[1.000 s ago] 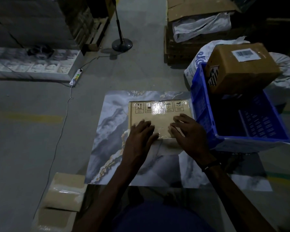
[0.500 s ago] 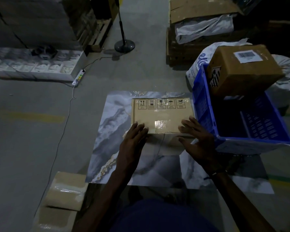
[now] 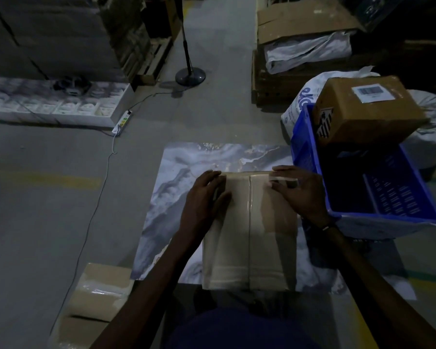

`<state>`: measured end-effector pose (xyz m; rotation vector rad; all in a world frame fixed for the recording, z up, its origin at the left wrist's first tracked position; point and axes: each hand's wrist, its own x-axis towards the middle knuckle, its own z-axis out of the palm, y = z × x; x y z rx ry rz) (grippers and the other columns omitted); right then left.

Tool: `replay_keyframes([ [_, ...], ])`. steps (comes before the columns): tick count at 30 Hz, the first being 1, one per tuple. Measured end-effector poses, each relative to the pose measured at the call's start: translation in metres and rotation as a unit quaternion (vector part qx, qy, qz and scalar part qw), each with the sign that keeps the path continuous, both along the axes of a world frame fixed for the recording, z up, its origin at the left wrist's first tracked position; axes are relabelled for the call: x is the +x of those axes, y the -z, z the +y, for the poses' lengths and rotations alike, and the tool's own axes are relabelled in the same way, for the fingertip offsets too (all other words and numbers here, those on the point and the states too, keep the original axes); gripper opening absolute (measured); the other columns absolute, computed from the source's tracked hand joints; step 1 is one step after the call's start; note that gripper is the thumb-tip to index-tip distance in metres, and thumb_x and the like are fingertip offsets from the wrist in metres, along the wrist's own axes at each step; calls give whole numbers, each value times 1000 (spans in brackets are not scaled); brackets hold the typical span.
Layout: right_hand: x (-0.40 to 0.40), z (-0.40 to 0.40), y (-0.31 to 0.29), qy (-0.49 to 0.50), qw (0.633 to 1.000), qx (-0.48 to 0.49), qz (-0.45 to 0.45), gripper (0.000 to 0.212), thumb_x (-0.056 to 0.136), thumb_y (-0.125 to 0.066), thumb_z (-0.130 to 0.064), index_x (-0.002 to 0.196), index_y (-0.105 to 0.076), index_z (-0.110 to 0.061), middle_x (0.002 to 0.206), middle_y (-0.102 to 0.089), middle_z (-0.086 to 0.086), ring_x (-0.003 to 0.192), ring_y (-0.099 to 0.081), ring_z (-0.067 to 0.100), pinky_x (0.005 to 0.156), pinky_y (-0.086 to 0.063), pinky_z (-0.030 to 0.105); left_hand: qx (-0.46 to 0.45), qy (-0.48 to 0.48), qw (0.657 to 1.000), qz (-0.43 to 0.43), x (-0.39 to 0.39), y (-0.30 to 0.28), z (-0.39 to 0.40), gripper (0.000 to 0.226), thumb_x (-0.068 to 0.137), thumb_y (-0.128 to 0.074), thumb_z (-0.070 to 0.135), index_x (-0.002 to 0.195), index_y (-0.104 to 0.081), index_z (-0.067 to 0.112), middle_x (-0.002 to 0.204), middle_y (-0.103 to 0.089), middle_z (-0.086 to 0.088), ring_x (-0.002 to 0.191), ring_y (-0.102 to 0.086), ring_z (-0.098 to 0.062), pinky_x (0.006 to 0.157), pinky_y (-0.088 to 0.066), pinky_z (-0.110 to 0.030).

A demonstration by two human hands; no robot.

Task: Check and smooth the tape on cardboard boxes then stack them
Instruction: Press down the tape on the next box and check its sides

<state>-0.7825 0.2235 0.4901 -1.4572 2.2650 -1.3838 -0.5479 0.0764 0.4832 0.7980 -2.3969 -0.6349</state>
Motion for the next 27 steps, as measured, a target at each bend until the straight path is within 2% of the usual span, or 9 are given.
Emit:
replay_keyframes([
  [3,-5,-8,16,7,1000,6,-13,27,83,-83,-23,108,-78,-14,115,-75,1,108,-69,11,96,-57,40,9,22,1000,-16,-5,17,-7,65,88,-77,43,139,-59,8,148,-51,-12,141,-43,-28,112,-43,-42],
  [6,-16,-20,32,23,999,21,22,27,84,-81,-28,110,-78,-20,116,-74,-2,112,-67,11,98,-54,43,2,67,997,-38,-15,32,-12,97,80,-73,64,151,-42,5,161,-30,-19,152,-21,-37,121,-29,-48],
  [9,-21,-29,45,5,997,63,52,49,77,-83,-40,121,-73,-22,126,-69,-3,122,-59,14,105,-47,41,-36,111,989,-95,-22,49,-18,125,72,-70,80,161,-19,9,169,-3,-20,156,5,-40,121,-17,-66],
  [12,-22,-38,51,-37,988,113,99,74,70,-81,-56,132,-64,-19,137,-61,1,132,-51,19,113,-38,40,-40,122,982,-141,-25,60,-25,140,61,-70,89,163,-10,14,169,11,-15,156,15,-36,118,-10,-71],
  [15,-26,-47,56,-63,978,168,105,89,68,-80,-63,141,-56,-19,150,-50,1,143,-39,21,119,-33,44,-38,130,977,-164,-29,66,-37,143,58,-65,94,164,-8,16,170,10,-15,156,13,-35,119,-11,-70],
  [19,-25,-53,61,-84,968,216,94,97,69,-79,-69,146,-49,-19,158,-41,2,149,-29,20,121,-20,33,-28,143,975,-169,-38,74,-53,138,59,-65,93,161,-20,12,168,-7,-18,156,-2,-37,120,-17,-65],
  [21,-25,-55,62,-86,966,228,87,99,68,-77,-71,146,-50,-16,157,-42,5,148,-31,22,118,-17,29,-21,146,974,-172,-41,78,-56,136,58,-67,91,159,-26,9,166,-14,-21,154,-8,-37,122,-13,-57],
  [24,-28,-57,70,-88,963,245,75,98,69,-75,-71,145,-53,-12,157,-44,9,147,-34,26,119,-20,33,-6,145,972,-184,-47,87,-60,135,57,-74,88,158,-29,10,165,-17,-20,153,-10,-36,122,-12,-51],
  [27,-35,-59,88,-98,961,245,84,94,72,-69,-76,140,-58,-12,153,-49,10,145,-39,27,120,-32,46,7,142,970,-197,-50,100,-63,135,56,-73,89,158,-28,12,165,-16,-18,153,-11,-37,123,-16,-54],
])
